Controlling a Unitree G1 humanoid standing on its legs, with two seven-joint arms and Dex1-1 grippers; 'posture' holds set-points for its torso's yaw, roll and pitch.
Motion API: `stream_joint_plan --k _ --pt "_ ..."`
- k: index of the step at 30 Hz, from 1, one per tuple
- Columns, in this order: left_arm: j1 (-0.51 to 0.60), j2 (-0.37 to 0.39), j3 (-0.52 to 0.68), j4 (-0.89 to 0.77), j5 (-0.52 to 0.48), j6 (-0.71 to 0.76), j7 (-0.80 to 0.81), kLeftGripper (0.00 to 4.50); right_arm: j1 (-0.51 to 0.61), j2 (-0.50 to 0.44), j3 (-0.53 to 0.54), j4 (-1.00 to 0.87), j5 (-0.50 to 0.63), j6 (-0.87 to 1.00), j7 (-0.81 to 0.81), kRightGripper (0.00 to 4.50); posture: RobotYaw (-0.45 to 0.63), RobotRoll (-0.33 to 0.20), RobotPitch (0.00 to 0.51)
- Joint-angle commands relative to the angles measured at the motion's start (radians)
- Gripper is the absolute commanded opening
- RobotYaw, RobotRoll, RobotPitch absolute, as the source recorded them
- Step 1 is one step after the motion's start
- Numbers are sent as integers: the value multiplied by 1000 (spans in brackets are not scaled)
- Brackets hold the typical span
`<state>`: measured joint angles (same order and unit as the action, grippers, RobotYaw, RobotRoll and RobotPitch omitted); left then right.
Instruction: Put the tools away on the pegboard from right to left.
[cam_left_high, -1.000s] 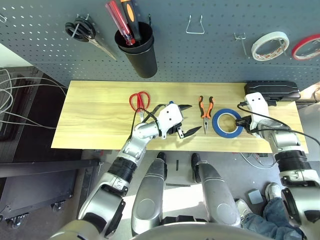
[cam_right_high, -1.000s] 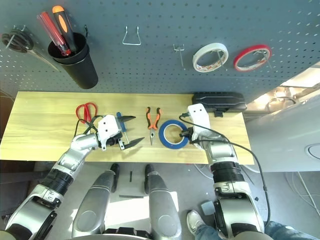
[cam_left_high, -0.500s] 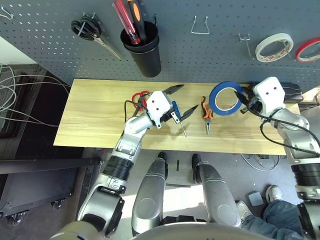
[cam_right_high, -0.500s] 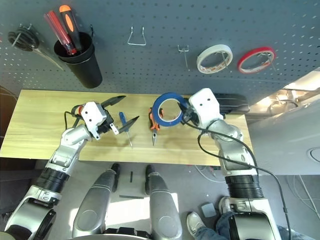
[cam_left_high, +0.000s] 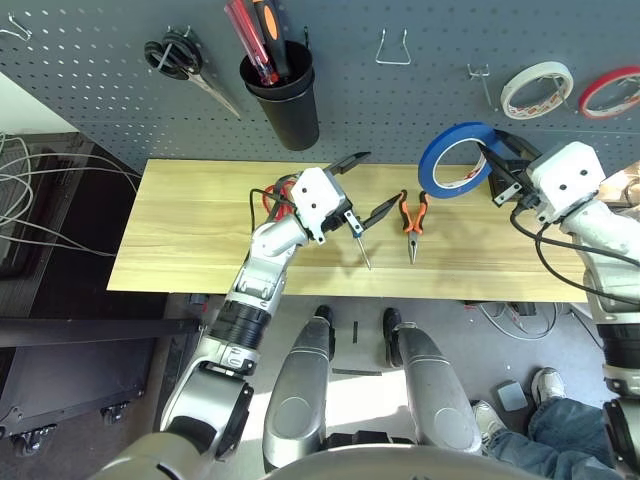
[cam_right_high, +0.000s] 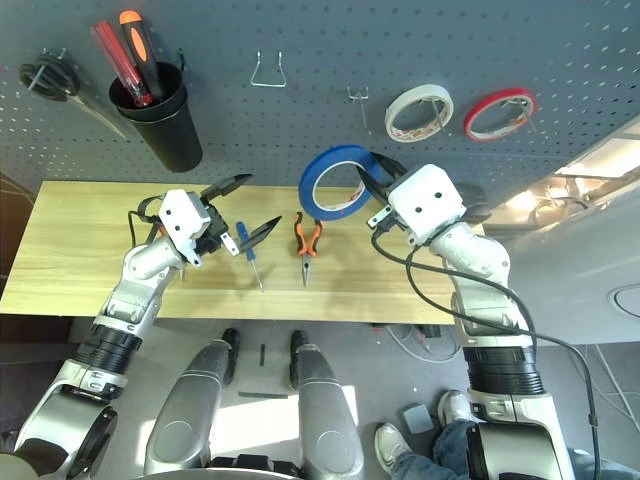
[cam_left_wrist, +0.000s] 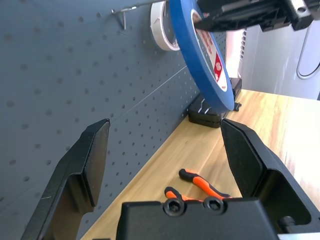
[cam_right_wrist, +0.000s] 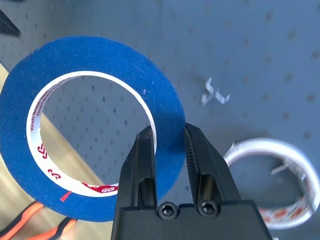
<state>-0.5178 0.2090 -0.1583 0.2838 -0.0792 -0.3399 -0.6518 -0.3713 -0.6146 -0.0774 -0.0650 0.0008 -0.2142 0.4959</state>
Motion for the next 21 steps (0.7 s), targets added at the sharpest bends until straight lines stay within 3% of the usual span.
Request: stream_joint_plan --k 1,10,21 --pt "14 -5 -6 18 -6 -17 -11 4500 8 -10 -39 -63 -3 -8 -23 714 11 0 354" --pt "-6 -9 -7 46 -6 -38 -13 4500 -31 -8 -67 -78 -1 8 -48 714 6 0 351" --pt "-19 -11 -4 72 -4 -55 -9 4500 -128 7 -88 107 -60 71 -162 714 18 0 337"
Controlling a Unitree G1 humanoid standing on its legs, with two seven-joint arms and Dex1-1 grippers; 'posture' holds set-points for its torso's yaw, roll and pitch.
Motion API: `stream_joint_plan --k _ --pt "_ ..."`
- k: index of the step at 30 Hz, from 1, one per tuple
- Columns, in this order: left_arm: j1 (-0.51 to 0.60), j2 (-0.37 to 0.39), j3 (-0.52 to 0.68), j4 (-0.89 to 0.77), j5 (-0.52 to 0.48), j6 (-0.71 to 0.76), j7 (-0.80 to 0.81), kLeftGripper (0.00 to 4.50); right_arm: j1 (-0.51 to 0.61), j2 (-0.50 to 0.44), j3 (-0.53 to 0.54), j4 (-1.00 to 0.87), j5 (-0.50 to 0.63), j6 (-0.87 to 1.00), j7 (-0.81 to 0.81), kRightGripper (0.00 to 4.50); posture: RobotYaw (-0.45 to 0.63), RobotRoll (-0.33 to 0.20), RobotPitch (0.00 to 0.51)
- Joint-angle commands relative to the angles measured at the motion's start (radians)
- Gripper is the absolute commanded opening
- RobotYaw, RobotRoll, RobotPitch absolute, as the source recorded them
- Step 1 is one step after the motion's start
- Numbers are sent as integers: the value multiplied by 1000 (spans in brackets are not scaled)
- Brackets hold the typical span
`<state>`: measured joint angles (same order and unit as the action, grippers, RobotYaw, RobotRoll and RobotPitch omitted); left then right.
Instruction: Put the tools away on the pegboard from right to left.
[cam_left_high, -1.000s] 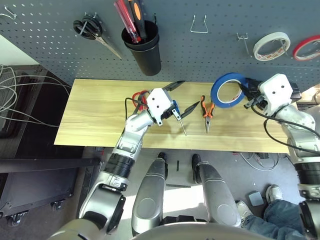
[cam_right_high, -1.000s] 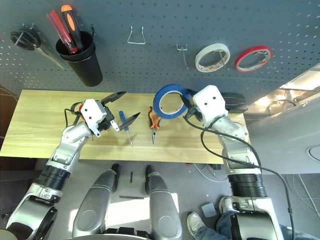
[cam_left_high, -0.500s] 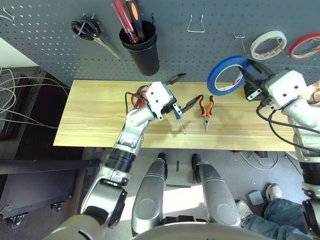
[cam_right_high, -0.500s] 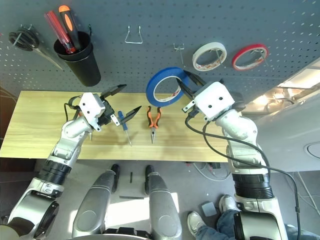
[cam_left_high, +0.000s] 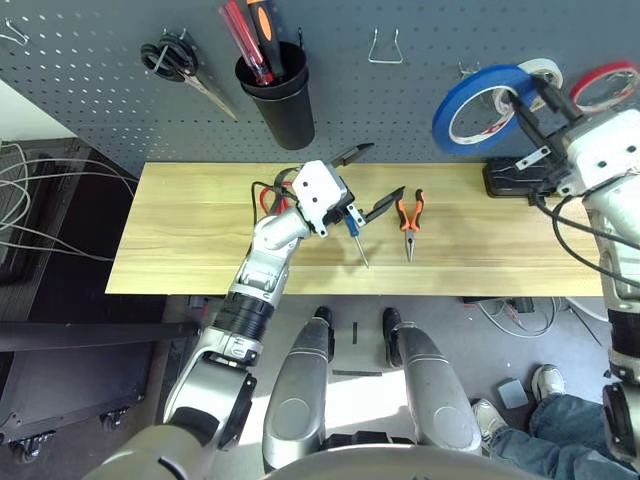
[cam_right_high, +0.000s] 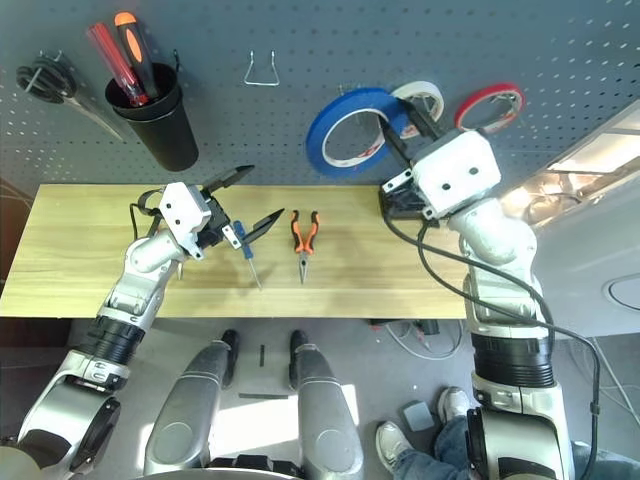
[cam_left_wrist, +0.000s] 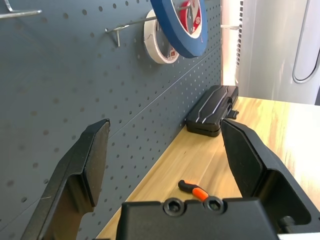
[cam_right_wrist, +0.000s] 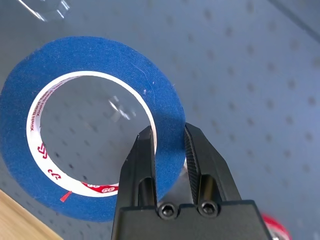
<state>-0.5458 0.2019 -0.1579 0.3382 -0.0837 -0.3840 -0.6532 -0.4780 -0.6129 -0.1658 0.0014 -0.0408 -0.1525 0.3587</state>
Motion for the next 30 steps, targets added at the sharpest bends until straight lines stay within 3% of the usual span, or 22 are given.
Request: stream_joint_plan --k 1,13,19,24,30 --pt "8 -5 -5 18 1 -11 -7 4500 -32 10 8 60 -25 11 -32 714 18 0 337" --pt "14 -7 -2 0 4 -3 1 4500 -188 96 96 306 -66 -38 -63 713 62 0 336" --pt "29 4 -1 -19 5 -1 7 4500 -115 81 86 202 -30 -115 -27 2727 71 0 342" --pt "39 13 0 -28 5 3 8 4500 71 31 46 53 40 -99 48 4404 61 0 351" --pt "36 23 -1 -12 10 8 2 4500 213 -6 34 -13 94 2 116 4482 33 0 359"
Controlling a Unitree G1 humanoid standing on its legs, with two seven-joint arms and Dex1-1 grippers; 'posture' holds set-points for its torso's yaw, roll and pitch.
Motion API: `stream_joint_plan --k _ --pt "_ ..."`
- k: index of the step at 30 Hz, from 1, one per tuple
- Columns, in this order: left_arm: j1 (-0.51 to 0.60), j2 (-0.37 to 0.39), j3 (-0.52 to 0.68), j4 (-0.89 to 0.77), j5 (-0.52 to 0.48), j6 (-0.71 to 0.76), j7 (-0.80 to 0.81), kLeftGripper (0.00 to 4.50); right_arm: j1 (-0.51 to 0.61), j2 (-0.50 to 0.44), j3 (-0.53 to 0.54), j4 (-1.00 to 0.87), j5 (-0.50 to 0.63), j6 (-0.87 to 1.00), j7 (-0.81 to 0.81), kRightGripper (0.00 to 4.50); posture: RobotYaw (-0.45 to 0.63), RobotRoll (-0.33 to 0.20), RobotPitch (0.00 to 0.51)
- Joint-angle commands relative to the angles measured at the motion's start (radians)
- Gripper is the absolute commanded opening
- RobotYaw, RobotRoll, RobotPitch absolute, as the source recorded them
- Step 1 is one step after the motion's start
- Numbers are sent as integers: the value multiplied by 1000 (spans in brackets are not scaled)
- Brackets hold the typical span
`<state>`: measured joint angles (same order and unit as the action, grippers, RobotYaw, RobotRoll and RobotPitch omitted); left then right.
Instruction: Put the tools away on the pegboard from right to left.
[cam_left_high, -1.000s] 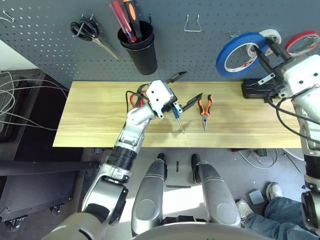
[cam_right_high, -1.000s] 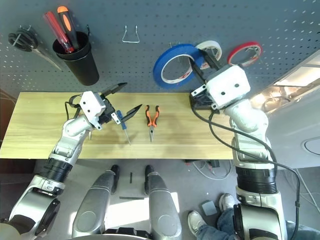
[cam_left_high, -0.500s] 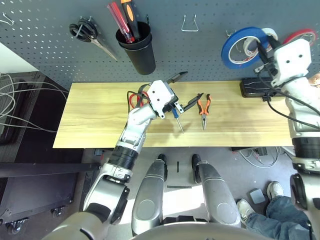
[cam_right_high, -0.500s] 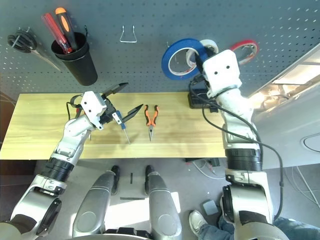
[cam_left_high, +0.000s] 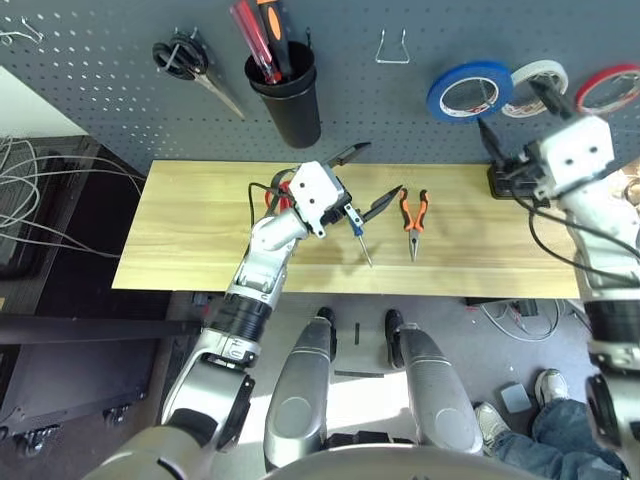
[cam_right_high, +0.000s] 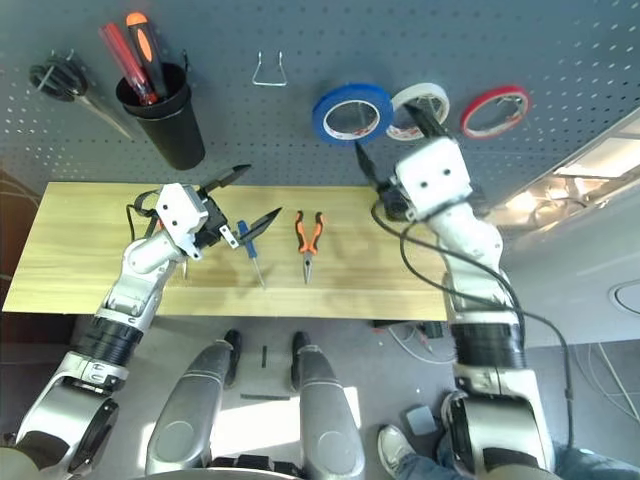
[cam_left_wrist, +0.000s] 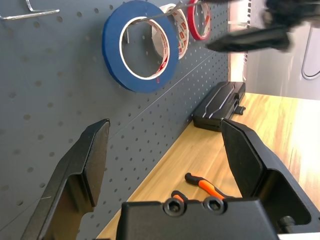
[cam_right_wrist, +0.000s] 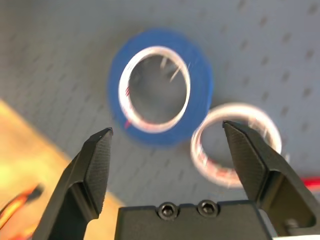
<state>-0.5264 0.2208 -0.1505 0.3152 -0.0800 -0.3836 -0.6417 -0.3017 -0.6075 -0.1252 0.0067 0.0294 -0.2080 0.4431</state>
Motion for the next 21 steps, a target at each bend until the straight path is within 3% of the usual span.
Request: stream_joint_plan --k 1,10,17,21 --pt "13 4 -10 18 8 8 -10 4500 41 -4 -5 -10 34 97 33 4482 33 0 359" --pt "-18 28 -41 51 36 42 -53 4500 -24 149 95 -28 98 590 20 4482 41 0 375" --pt "-3 95 -98 56 82 114 -139 4500 -142 308 78 26 172 1047 -84 4482 64 0 381" --pt "4 126 -123 52 121 127 -153 4500 -197 356 66 94 170 1158 -145 4482 91 0 388"
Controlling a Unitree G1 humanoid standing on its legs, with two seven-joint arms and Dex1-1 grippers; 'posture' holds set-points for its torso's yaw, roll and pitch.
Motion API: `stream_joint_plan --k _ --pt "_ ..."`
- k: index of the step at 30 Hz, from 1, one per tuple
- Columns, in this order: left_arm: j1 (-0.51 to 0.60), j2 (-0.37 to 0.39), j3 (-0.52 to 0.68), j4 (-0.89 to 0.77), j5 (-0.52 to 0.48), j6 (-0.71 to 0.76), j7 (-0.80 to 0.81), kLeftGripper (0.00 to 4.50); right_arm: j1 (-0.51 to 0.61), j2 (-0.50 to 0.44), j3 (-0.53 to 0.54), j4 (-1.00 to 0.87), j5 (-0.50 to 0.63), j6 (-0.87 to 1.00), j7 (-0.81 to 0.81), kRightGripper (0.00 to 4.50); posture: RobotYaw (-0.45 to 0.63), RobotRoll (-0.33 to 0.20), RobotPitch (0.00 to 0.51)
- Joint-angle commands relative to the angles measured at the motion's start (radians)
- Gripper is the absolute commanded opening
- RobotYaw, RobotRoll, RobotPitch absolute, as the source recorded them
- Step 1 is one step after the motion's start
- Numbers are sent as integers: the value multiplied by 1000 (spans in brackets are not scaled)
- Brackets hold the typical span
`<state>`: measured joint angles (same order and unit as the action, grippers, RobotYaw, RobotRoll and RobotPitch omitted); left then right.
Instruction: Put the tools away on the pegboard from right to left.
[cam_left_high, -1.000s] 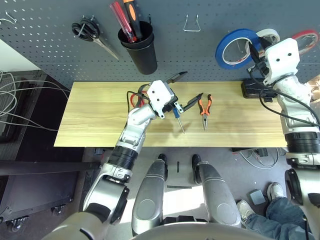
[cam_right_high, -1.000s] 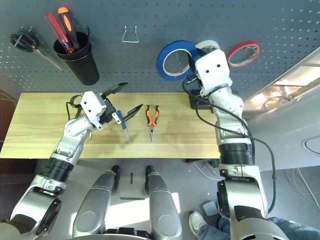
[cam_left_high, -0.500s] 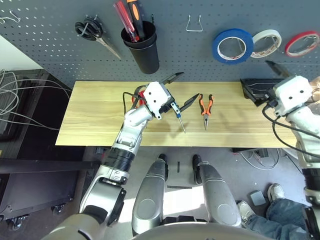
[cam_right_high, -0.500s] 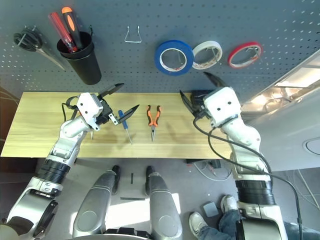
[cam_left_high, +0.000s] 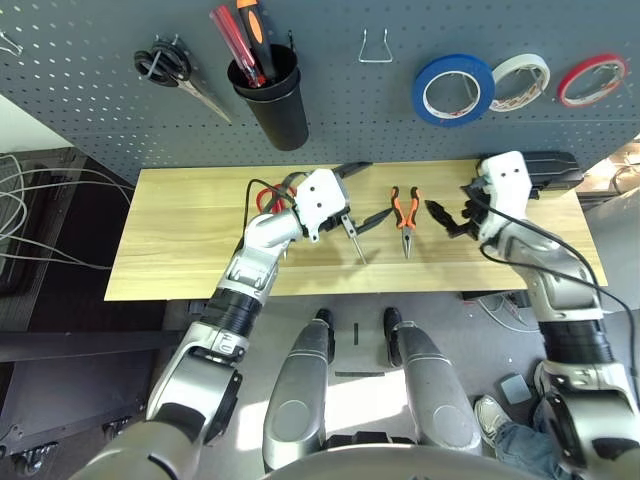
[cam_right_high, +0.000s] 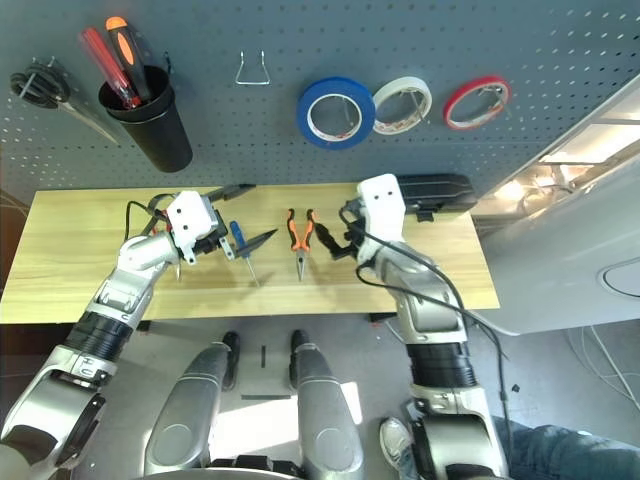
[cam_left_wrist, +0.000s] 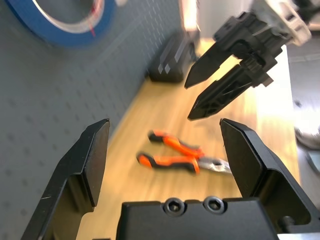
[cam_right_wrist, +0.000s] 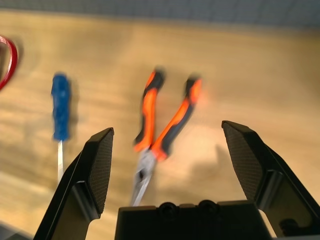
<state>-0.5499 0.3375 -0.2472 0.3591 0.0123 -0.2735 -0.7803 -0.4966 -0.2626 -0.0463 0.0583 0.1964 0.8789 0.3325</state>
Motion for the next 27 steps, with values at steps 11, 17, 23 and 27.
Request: stream_joint_plan --k 11,17,23,27 --pt "46 16 -32 -28 57 44 -3 4500 -70 128 -39 225 -11 38 -158 4482 129 0 408" --pt "55 26 -40 -43 65 42 -11 4500 -94 160 -44 327 -32 -49 -214 4482 145 0 422" --pt "65 25 -46 -65 53 63 -18 4500 -125 157 -67 434 -38 -120 -262 4482 150 0 430" --pt "81 24 -57 -92 30 145 -56 4500 -157 162 -68 507 -45 -169 -267 4482 152 0 437"
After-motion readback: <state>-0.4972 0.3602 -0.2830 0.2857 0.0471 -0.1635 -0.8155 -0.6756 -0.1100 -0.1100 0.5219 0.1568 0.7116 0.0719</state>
